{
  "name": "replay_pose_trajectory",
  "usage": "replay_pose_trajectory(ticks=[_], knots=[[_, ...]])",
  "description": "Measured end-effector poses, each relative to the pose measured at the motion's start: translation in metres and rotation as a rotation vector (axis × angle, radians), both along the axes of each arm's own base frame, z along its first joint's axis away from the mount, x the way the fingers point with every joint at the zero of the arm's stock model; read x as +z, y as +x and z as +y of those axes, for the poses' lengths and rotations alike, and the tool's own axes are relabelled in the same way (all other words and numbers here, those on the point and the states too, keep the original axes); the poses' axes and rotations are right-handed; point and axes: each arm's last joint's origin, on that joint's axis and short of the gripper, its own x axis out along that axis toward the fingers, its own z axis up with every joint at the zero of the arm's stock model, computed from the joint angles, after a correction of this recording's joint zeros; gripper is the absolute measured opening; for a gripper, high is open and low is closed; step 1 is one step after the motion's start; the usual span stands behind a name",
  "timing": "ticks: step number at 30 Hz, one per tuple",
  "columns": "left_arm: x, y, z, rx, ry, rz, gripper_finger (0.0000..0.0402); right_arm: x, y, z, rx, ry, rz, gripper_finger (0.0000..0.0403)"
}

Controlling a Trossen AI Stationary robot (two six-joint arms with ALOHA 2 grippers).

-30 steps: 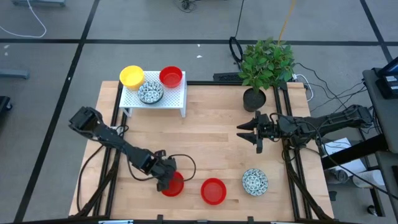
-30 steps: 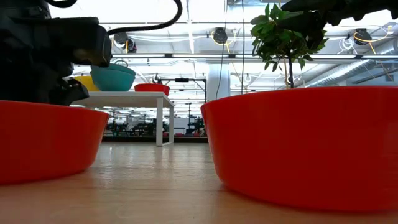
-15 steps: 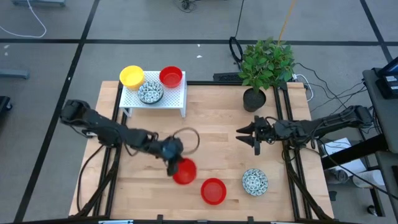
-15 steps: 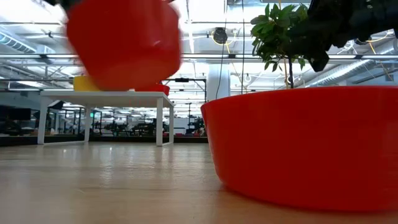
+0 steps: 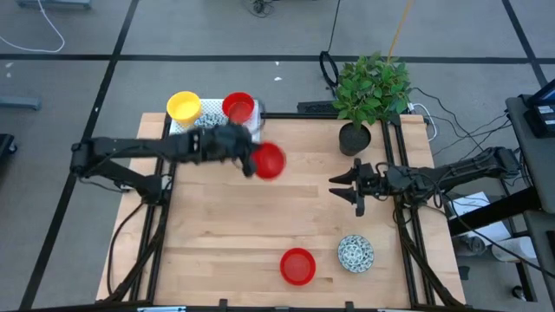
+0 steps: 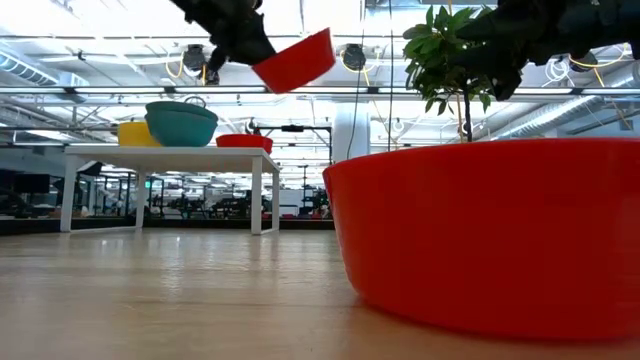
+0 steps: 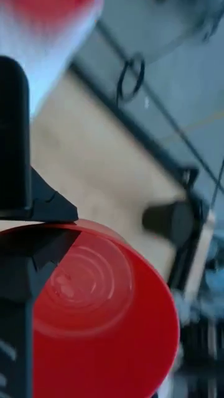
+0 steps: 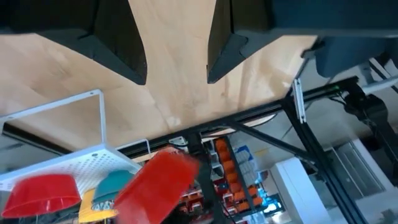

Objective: Pick & Place Mini bowls
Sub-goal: Stack the red bowl on top of the red bowl on the shelf

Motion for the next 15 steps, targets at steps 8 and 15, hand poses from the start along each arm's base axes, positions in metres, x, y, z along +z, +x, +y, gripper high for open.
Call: replay_pose_trajectory(ticks=[8,15], knots=[[0.055,-0.033,0.08,0.221,0.122,0.113,0.0021,0.0,0.0,-0.002,-0.018,-0.028,-0.003,0.0155],[0.052,-0.073,0.143,0.368,0.039,0.148,0.0006,0.002,0.001,-0.012,-0.12,-0.027,-0.016,0.0155]])
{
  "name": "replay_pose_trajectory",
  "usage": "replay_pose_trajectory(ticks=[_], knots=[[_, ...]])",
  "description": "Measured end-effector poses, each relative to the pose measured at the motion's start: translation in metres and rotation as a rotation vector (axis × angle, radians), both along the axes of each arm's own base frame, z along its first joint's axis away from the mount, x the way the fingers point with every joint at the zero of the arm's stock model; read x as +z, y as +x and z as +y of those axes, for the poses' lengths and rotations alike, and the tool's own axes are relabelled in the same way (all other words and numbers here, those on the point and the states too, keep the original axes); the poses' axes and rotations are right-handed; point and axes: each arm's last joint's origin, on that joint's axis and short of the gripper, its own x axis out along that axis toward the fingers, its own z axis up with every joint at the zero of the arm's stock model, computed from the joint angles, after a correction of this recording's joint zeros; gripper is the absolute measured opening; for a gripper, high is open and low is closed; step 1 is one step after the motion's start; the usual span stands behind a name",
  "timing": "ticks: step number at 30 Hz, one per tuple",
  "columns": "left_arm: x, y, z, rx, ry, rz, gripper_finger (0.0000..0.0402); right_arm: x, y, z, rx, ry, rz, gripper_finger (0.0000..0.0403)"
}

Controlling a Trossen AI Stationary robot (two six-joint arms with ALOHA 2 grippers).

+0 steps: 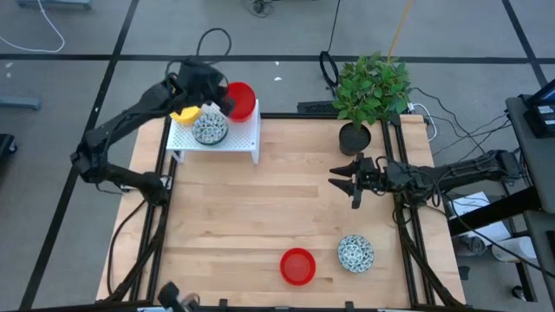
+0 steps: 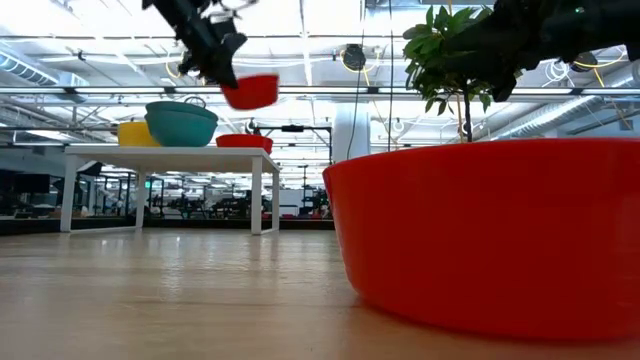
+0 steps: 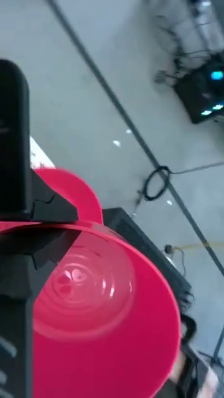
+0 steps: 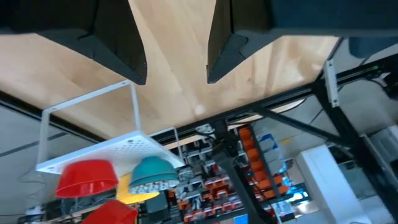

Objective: Pick & Place Mini bowls
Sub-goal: Stack the red bowl on top of the red bowl on the shelf, then stack the red bowl on top of the red bowls on the shelf

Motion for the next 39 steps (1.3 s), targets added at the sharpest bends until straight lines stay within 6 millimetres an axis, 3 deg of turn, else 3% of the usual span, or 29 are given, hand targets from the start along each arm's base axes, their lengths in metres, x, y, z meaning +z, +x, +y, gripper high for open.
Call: replay_pose_trajectory(ticks=[6,12,24,28,33,39], knots=[[-0.024,-0.006,0.034,0.037,-0.095,0.046,0.0023,0.0,0.001,-0.009,-0.054,0.001,0.001,0.0155],[-0.041,-0.006,0.052,0.027,-0.163,0.071,0.0006,0.0,0.0,-0.016,-0.098,0.001,0.0,0.0155],[-0.043,-0.011,0.056,0.04,-0.154,0.091,0.0057,0.0,0.0,-0.023,-0.135,0.001,0.001,0.0155],[-0.043,-0.01,0.056,0.038,-0.151,0.091,0.0096,0.0,0.0,-0.024,-0.139,0.001,0.001,0.0155],[-0.034,-0.011,0.056,0.055,-0.123,0.076,0.0168,0.0,0.0,-0.024,-0.138,0.001,0.001,0.0155],[0.006,-0.007,0.053,0.041,-0.026,-0.002,0.0228,0.0,0.0,-0.024,-0.138,0.001,0.002,0.0155]])
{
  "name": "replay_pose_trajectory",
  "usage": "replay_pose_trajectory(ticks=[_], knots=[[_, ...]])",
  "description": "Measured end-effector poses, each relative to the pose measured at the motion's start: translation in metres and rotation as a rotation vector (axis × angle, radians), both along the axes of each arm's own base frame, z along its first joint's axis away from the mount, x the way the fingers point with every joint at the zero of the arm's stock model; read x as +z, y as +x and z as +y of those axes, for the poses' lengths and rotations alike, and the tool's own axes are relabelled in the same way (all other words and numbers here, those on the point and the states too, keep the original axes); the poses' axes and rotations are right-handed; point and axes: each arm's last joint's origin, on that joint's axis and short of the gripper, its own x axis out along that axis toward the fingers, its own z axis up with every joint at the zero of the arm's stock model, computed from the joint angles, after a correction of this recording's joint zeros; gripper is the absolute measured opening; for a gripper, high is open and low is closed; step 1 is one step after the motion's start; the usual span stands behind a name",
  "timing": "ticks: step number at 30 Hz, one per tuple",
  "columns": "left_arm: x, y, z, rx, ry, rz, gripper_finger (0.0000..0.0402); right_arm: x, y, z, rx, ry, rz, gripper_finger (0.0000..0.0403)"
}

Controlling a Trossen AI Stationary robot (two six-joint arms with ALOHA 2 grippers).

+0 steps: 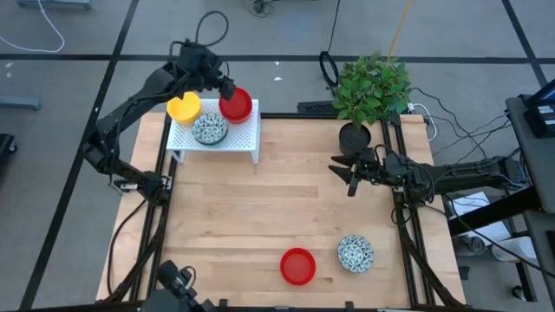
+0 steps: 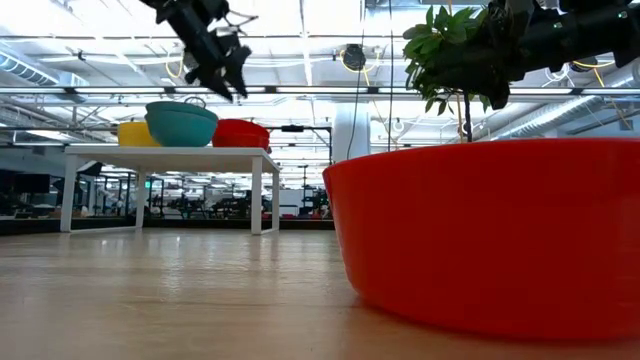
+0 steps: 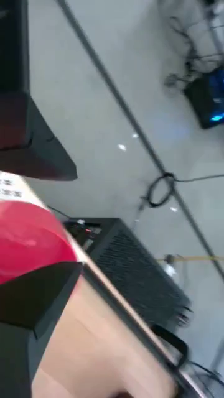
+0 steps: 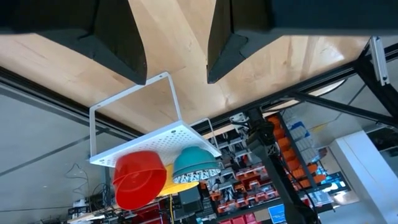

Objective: Pick & Place Mini bowls
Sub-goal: Stack the red bowl on top of the red bowls on the shelf

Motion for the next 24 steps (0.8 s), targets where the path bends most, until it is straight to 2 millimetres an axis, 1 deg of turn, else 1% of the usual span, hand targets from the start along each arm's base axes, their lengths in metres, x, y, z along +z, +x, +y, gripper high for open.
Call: replay_pose_trajectory(ticks=[4,6,9,12,16,20,24], knots=[[0.02,0.014,-0.013,-0.086,0.01,-0.081,0.024,-0.001,0.0,0.0,0.0,0.0,0.013,0.0155],[0.022,0.024,-0.024,-0.166,-0.022,-0.125,0.0239,-0.002,0.0,0.0,0.0,0.001,0.022,0.0155],[0.021,0.043,-0.046,-0.288,-0.086,-0.156,0.0233,-0.003,0.0,0.0,0.001,0.001,0.036,0.0155],[0.019,0.063,-0.073,-0.399,-0.124,-0.159,0.0223,-0.004,0.0,0.0,0.002,0.001,0.038,0.0155],[0.018,0.088,-0.116,-0.555,-0.156,-0.153,0.0211,-0.004,0.0,0.0,0.003,0.001,0.039,0.0155],[0.018,0.102,-0.157,-0.648,-0.214,-0.165,0.0205,-0.004,0.0,0.001,0.029,0.007,0.041,0.0155],[0.012,0.113,-0.196,-0.671,-0.284,-0.147,0.0203,-0.006,0.0,0.004,0.108,0.019,0.057,0.0155]])
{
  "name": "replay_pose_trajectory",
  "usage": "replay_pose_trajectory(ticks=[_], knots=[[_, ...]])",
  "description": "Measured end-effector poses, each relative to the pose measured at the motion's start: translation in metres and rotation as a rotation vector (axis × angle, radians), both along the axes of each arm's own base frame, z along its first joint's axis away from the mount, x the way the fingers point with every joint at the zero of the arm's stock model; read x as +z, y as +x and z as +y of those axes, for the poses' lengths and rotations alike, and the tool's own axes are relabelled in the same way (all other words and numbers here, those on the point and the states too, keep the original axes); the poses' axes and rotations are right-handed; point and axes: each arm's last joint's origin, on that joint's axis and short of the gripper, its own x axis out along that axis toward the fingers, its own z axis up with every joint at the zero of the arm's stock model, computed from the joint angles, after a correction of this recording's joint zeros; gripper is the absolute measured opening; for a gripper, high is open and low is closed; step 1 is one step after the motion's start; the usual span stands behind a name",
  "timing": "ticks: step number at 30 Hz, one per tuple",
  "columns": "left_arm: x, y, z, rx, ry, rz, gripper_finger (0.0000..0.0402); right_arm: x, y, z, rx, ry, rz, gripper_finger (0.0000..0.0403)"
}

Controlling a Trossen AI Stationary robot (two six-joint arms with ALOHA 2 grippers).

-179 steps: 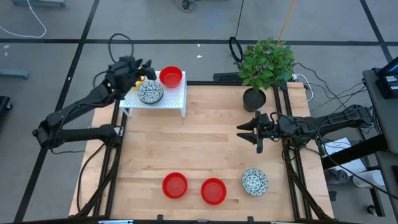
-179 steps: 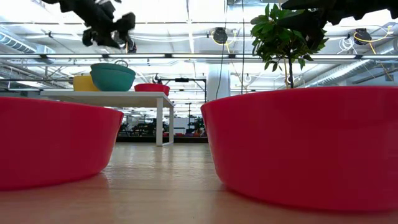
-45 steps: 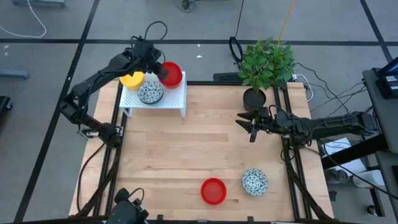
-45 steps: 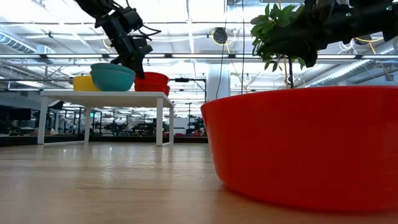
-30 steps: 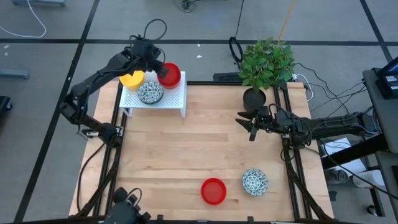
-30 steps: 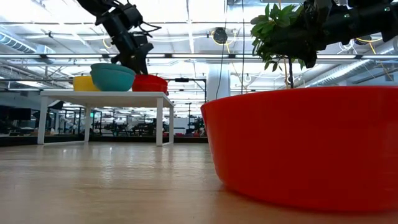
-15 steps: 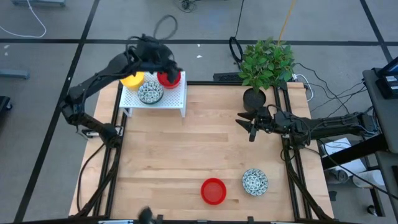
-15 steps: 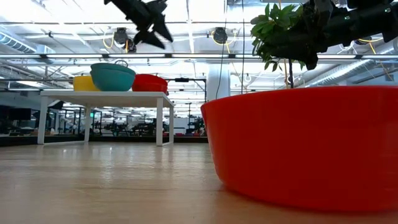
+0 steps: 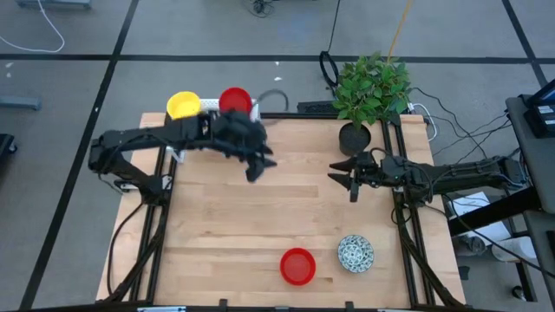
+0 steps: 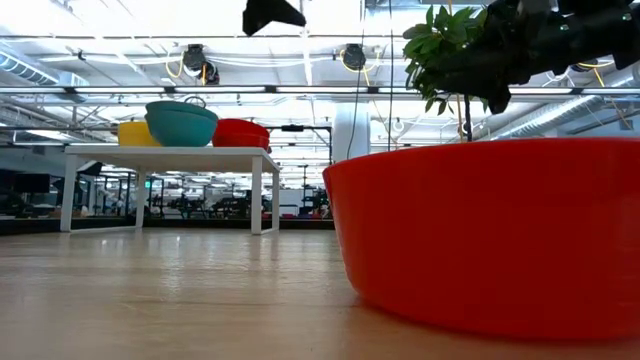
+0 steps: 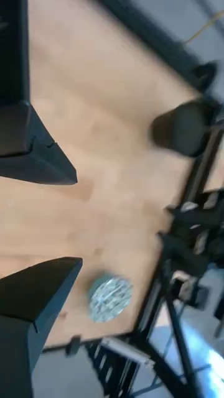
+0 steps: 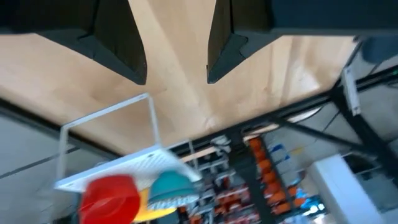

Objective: Pick & Place Mini bowls
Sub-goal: Stack the red bowl on top of the red bowls on the shelf

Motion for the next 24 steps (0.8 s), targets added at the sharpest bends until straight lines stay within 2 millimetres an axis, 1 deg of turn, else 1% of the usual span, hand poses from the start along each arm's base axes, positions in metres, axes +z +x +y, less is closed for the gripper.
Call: replay_pose_trajectory(ticks=[4,9,15,21,24], knots=[[-0.017,0.016,-0.031,0.051,-0.062,0.078,0.0203,-0.003,0.0,0.004,0.04,0.024,0.026,0.0155],[-0.051,0.04,-0.064,0.034,-0.138,0.199,0.0197,-0.005,-0.001,0.014,0.101,0.024,0.053,0.0155],[-0.094,0.066,-0.093,-0.053,-0.22,0.325,0.0199,-0.009,-0.003,0.026,0.11,0.029,0.087,0.0155],[-0.137,0.082,-0.121,-0.161,-0.28,0.453,0.0197,-0.009,-0.005,0.034,0.115,0.016,0.088,0.0155],[-0.156,0.09,-0.139,-0.208,-0.288,0.471,0.0194,-0.009,-0.005,0.037,0.122,0.05,0.083,0.0155]])
